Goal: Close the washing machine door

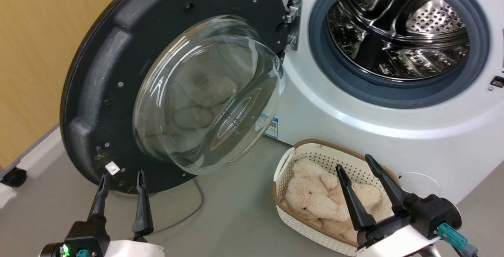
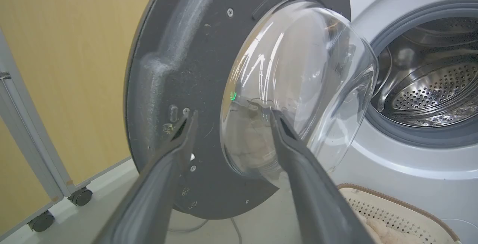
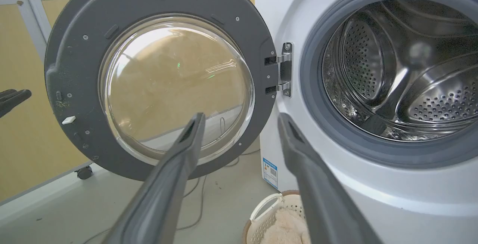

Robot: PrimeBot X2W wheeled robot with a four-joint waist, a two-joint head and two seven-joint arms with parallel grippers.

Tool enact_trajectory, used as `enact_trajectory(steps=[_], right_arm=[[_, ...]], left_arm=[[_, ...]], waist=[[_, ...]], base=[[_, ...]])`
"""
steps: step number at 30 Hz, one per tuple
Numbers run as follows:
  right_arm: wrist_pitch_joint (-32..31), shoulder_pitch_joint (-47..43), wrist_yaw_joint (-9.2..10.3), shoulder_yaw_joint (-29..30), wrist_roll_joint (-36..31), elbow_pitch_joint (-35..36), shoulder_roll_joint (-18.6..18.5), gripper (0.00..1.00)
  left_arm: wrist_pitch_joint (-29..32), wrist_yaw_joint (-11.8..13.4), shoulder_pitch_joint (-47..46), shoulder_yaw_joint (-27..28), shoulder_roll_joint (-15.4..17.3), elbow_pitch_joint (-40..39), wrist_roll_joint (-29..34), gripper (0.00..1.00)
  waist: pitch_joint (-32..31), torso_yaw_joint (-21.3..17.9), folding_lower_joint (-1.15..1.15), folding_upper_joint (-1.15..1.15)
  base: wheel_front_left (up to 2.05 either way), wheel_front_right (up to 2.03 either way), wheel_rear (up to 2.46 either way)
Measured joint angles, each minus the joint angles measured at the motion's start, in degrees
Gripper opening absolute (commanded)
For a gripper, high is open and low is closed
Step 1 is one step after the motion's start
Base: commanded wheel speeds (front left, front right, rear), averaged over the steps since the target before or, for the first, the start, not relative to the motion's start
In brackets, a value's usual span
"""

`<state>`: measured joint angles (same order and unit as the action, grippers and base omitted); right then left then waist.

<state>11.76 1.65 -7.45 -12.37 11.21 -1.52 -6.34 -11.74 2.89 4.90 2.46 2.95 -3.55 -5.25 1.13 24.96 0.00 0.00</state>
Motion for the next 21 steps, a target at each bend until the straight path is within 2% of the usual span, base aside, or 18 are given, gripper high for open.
enact_trajectory(steps=[21], right_arm=[[2.5,1.1,0.00,-2.7,2.8,-0.6,-0.8,1.00]], left_arm=[[-2.5,1.2,1.1,0.2,0.0,-1.2,-1.1,1.00]], waist=[[0.7,5.3,0.00,0.00]], base=[[0.00,0.00,0.00]])
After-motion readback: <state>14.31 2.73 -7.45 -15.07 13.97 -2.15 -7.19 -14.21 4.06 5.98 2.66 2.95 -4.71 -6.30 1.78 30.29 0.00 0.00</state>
